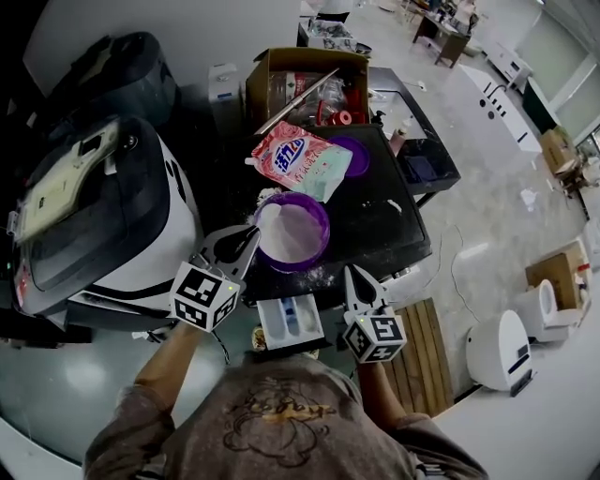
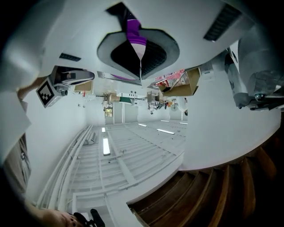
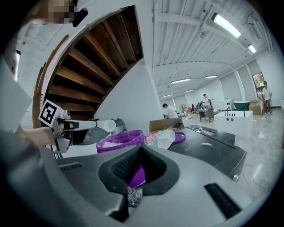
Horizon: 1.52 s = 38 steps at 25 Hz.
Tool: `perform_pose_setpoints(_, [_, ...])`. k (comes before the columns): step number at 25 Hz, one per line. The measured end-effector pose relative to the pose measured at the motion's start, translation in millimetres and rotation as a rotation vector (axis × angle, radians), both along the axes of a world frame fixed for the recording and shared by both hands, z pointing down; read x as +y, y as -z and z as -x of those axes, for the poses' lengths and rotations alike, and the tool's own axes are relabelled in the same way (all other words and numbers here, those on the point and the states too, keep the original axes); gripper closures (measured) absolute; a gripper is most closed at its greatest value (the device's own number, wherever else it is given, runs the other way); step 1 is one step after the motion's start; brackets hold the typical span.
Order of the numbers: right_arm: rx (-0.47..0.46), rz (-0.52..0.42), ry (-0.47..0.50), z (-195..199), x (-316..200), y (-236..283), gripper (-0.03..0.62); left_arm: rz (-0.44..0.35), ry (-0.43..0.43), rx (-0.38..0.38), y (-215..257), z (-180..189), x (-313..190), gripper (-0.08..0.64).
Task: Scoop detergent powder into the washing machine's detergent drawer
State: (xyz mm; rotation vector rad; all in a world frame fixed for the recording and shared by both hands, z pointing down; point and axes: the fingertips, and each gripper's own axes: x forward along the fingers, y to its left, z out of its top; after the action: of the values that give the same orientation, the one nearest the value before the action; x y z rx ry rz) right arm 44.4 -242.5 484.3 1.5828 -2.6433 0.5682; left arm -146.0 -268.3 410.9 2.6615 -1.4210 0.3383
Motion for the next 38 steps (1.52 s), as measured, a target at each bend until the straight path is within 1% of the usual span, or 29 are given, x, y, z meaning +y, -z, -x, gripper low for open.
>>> perform_pose_setpoints(5, [-0.009, 0.001, 0.024, -5.1, -1.5, 0.2, 0.6, 0.018, -0.04, -0.071, -2.1, -7.7, -3.5, 0.536])
perform_pose_setpoints(9, [-0.004, 0.003, 0.035, -10.2, -3.8, -1.8, 0.6, 0.013, -0.079, -0.165, -0.6, -8.5, -12.1, 0.537])
perform_pose_setpoints(14, [0.007, 0.009, 0.038, -18.1, -3.7, -5.3, 0.6, 0.019, -0.15, -0.272, 1.9, -10.6, -20.0, 0.537])
perform_pose_setpoints(21, [0.006, 0.003, 0.05, -24.3, -3.3, -4.1, 0.6, 0.049, -0.234, -0.364, 2.9, -17.5, -26.4, 0.537])
perform_pose_setpoints(27, [-0.009, 0.004, 0.043, -25.2, -3.4, 2.3, 0.6, 0.074, -0.333, -0.519, -9.5, -21.9, -29.1, 0.537])
perform_pose_setpoints(30, [0.004, 0.004, 0.041, -28.6, -2.8, -0.4, 0.6, 0.096, -0.385, -0.591, -16.1, -25.8, -30.1, 0.537])
perform_pose_setpoints(32, [-0.001, 0.006, 0.036, -30.0, -2.6, 1.2, 0.6, 0.094, -0.412, -0.634, -18.0, -28.1, -32.6, 0.537])
perform_pose_setpoints(36, [0.01, 0.008, 0.028, -35.0, -1.5, -2.5, 0.6, 0.082, -0.481, -0.76, -29.3, -29.7, -33.9, 0.537])
perform_pose_setpoints(38, [0.011, 0.008, 0.028, -37.4, -0.6, -7.0, 0.6, 0.091, -0.502, -0.792, -34.1, -29.9, -35.0, 0.537])
